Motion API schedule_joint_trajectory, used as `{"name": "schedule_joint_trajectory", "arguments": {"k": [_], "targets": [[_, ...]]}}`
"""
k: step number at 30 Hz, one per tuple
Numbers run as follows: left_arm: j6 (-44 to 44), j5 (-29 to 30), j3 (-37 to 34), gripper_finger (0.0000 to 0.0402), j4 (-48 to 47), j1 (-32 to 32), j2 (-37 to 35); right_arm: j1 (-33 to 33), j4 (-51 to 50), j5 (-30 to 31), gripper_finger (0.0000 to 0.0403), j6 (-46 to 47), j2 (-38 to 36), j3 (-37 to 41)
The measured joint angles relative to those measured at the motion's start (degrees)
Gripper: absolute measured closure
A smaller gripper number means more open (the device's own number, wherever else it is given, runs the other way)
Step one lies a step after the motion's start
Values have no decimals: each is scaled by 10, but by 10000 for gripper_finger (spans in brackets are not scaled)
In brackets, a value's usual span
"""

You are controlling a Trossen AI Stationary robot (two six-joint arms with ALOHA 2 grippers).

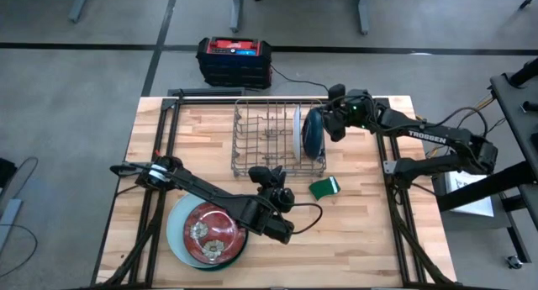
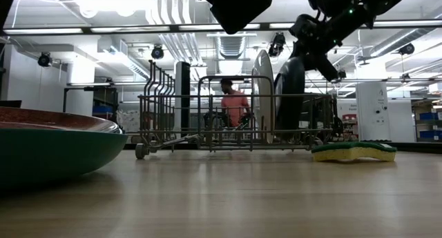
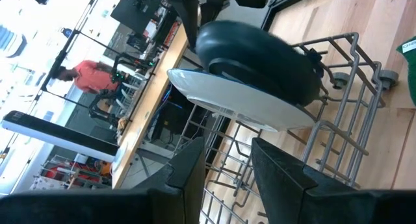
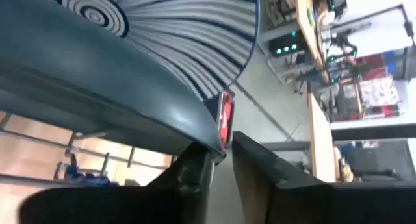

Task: Sort dishes
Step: Adjust the dark green plate into the dish rack, then put the red plate into the dish rack

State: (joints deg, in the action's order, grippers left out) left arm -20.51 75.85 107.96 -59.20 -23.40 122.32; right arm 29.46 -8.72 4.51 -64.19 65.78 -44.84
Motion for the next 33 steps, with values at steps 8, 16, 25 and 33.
{"name": "schedule_joint_trajectory", "arguments": {"k": [8, 16, 25, 33], "targets": [[0, 0, 0, 286, 0, 0, 0, 3, 1, 2, 277, 16, 0, 0], [0, 0, 0, 286, 0, 0, 0, 3, 0, 85, 209, 16, 0, 0], [0, -4, 0, 286, -1, -2, 0, 3, -38, 267, 168, 42, -31, 0], [0, -54, 70, 286, -48, -45, -2, 3, -25, 254, 186, 298, -137, 0]]}}
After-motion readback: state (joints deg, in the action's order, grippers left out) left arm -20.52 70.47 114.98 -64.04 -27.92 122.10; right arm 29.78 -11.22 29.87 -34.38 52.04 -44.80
